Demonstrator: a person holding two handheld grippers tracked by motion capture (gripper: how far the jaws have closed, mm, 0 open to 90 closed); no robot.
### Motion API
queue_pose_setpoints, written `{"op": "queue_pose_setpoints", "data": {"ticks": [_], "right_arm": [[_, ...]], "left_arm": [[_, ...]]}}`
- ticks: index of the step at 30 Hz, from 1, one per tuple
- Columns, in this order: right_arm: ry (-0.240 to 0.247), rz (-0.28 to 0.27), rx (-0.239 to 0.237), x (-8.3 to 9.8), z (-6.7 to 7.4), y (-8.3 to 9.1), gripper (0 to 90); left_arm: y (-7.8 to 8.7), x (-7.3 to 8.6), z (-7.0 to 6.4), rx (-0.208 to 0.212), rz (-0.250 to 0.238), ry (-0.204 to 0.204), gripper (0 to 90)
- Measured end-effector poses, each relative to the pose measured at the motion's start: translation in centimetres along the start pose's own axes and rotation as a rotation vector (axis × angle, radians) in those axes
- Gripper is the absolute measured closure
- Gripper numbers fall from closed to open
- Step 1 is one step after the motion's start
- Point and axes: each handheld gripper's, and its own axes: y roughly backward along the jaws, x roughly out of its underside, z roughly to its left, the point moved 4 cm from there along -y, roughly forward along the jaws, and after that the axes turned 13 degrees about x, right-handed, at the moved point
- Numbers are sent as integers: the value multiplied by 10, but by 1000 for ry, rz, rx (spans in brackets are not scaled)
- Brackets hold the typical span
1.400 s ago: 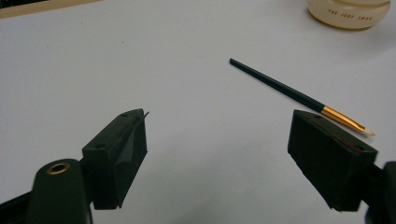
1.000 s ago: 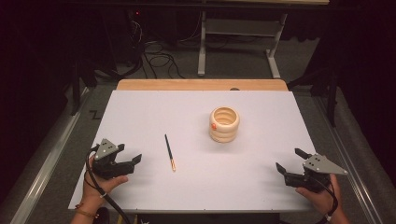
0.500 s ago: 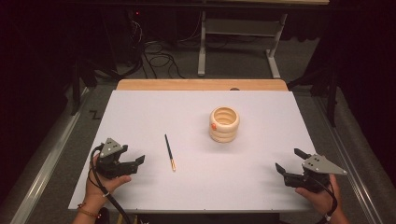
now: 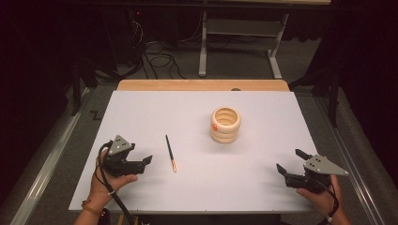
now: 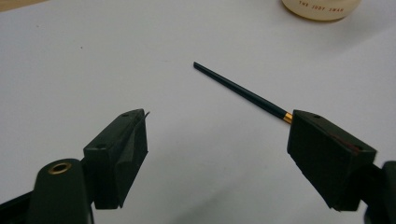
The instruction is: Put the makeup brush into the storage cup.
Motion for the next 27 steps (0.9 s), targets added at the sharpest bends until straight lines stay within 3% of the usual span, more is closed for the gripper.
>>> {"op": "queue_pose_setpoints", "data": {"ticks": [7, 13, 19, 27], "right_arm": [[5, 4, 2, 0, 0, 0, 164], [-1, 5, 3, 0, -1, 1, 164], [1, -1, 2, 0, -2, 0, 164], [7, 2, -4, 1, -1, 0, 164]], "left_arm": [[-13, -13, -7, 10, 35, 0, 218], [-36, -21, -19, 18, 91, -2, 231], [-58, -23, -23, 42, 142, 36, 242], [-74, -24, -26, 57, 191, 71, 277]]}}
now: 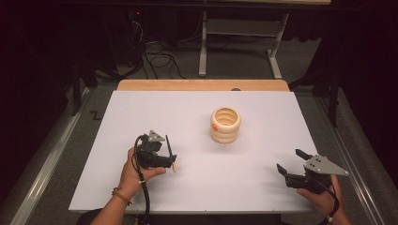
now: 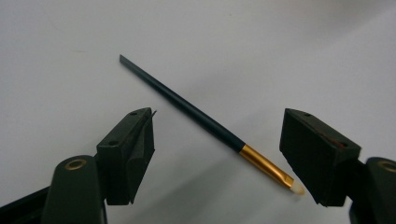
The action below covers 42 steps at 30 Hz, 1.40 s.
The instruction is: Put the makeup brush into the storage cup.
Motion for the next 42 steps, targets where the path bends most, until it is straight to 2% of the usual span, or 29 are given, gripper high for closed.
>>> {"op": "queue_pose_setpoints", "data": {"ticks": [3, 5, 9, 11, 16, 18, 26, 27, 29, 31, 32, 33, 37, 40, 42], "right_arm": [[1, 2, -1, 0, 0, 0, 164], [-1, 5, 1, 0, 1, 0, 164], [12, 8, -3, 1, 1, 0, 165], [14, 3, -6, 0, 2, -1, 165], [11, 10, -4, 1, 1, 0, 165], [6, 9, -6, 1, 1, 0, 165], [19, 12, -11, 1, 2, -1, 165], [20, 14, -15, 1, 3, -1, 165], [25, 16, -14, 2, 2, -1, 165], [22, 26, -19, 2, 3, -2, 165], [22, 26, -19, 2, 3, -2, 165], [27, 31, -19, 3, 4, -3, 165], [30, 36, -21, 3, 4, -3, 165], [35, 37, -27, 4, 5, -3, 165], [27, 45, -24, 4, 5, -3, 165]], "left_arm": [[-7, -1, -1, 16, 20, 1, 309], [-13, 0, 0, 30, 48, 23, 332], [-20, 0, 4, 30, 81, 47, 368], [-21, -2, 5, 28, 79, 51, 377], [-22, -3, 5, 0, 91, 33, 412], [-22, -3, 5, -5, 94, 26, 492], [-18, -1, 2, -6, 161, -35, 594], [-17, -1, 0, 2, 179, -50, 637], [-17, 0, 0, 6, 186, -56, 656], [-16, 0, 1, 15, 195, -56, 735], [-16, 0, 3, 16, 194, -51, 735], [-16, -1, 4, 18, 192, -42, 787], [-16, -3, 5, 16, 217, -71, 834], [-16, -3, 6, 21, 230, -87, 835], [-16, -5, 7, 38, 241, -87, 836]]}}
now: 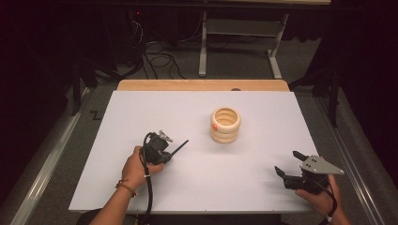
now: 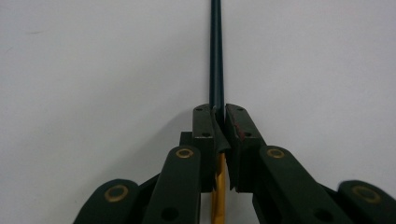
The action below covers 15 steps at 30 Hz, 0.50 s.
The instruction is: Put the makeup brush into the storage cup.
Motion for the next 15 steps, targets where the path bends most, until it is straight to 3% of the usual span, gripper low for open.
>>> {"op": "queue_pose_setpoints", "data": {"ticks": [8, 11, 15], "right_arm": [[14, 3, -8, 1, 1, -1, 165], [18, 6, -10, 1, 1, -2, 165], [31, 12, -15, 2, 2, -3, 166]], "left_arm": [[1, -11, 12, 124, 105, 3, 833], [-1, -18, 11, 117, 199, -38, 832], [-4, -25, 8, 92, 276, -70, 821]]}}
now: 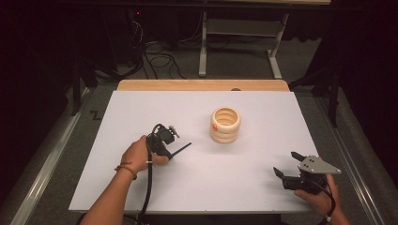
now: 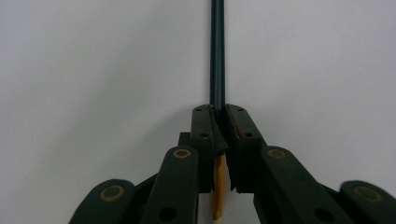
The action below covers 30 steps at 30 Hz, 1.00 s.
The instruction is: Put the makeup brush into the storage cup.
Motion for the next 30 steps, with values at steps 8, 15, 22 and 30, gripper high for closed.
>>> {"op": "queue_pose_setpoints", "data": {"ticks": [8, 15, 22, 30], "right_arm": [[0, -1, -6, 0, 1, -1, 168], [-3, 0, -5, 0, 1, 0, 168], [-14, -2, 1, -1, -1, 1, 168], [-17, -5, -4, -1, 0, 1, 168]], "left_arm": [[-2, -3, -5, -42, 37, -28, 833], [-2, -5, -7, -62, 64, -67, 837], [2, -6, -10, -79, 56, -99, 837], [16, -10, -22, -89, 25, -151, 836]]}}
